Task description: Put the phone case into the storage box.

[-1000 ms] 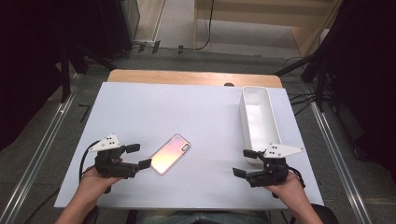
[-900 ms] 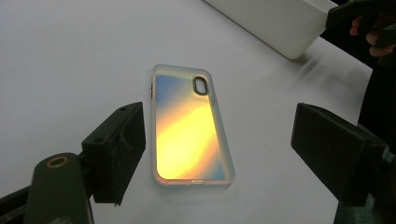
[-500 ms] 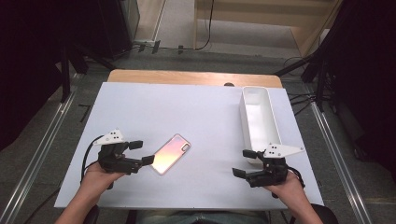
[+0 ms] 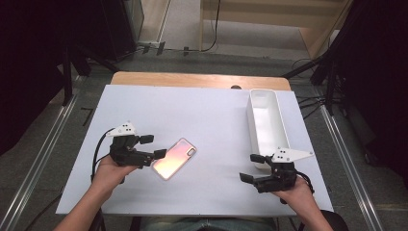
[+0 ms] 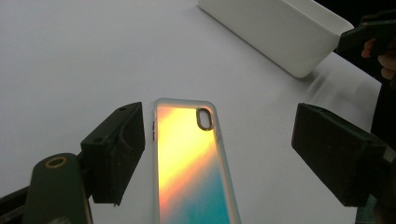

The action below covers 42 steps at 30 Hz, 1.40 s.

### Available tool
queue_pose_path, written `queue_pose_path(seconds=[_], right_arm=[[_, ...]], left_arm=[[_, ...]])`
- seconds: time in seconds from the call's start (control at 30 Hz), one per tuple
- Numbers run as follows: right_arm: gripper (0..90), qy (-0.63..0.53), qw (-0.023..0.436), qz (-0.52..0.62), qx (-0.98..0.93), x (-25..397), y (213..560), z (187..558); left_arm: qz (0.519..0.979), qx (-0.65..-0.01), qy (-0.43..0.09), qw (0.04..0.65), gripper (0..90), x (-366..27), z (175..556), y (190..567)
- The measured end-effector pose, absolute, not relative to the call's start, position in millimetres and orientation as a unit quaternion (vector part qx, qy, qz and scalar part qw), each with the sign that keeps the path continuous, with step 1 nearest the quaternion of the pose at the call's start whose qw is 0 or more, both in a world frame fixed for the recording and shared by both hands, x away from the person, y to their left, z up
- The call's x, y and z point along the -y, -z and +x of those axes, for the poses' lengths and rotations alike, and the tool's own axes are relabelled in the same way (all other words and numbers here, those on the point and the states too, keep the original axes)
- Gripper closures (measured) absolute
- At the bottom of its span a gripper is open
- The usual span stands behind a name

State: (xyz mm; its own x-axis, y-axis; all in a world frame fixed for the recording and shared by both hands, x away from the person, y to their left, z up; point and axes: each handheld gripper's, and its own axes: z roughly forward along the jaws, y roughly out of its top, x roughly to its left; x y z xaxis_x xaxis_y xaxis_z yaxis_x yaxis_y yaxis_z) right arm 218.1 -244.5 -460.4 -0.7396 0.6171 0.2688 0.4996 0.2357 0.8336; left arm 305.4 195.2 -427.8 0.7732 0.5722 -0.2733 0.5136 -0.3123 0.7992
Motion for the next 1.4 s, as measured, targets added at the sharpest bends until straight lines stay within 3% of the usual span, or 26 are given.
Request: queue_pose_path(seconds=[0.5, 0.57, 0.6, 1.4], right_arm=[[15.4, -0.503, 0.057, 0.358, -0.785, 244.2, 460.7, 218.6], [15.4, -0.503, 0.057, 0.358, -0.785, 244.0, 460.7, 218.8], [15.4, -0.503, 0.057, 0.356, -0.785, 244.1, 460.8, 219.0], [15.4, -0.505, 0.054, 0.357, -0.784, 243.5, 460.4, 219.6]], left_arm=[[0.813, -0.339, -0.039, 0.471, 13.6, -177.4, 318.6, 423.7], [0.813, -0.340, -0.039, 0.470, 7.4, -174.6, 320.7, 423.4], [0.813, -0.342, -0.036, 0.469, 0.2, -173.0, 321.9, 423.4], [0.816, -0.344, -0.074, 0.458, 0.0, -151.8, 326.5, 435.3]])
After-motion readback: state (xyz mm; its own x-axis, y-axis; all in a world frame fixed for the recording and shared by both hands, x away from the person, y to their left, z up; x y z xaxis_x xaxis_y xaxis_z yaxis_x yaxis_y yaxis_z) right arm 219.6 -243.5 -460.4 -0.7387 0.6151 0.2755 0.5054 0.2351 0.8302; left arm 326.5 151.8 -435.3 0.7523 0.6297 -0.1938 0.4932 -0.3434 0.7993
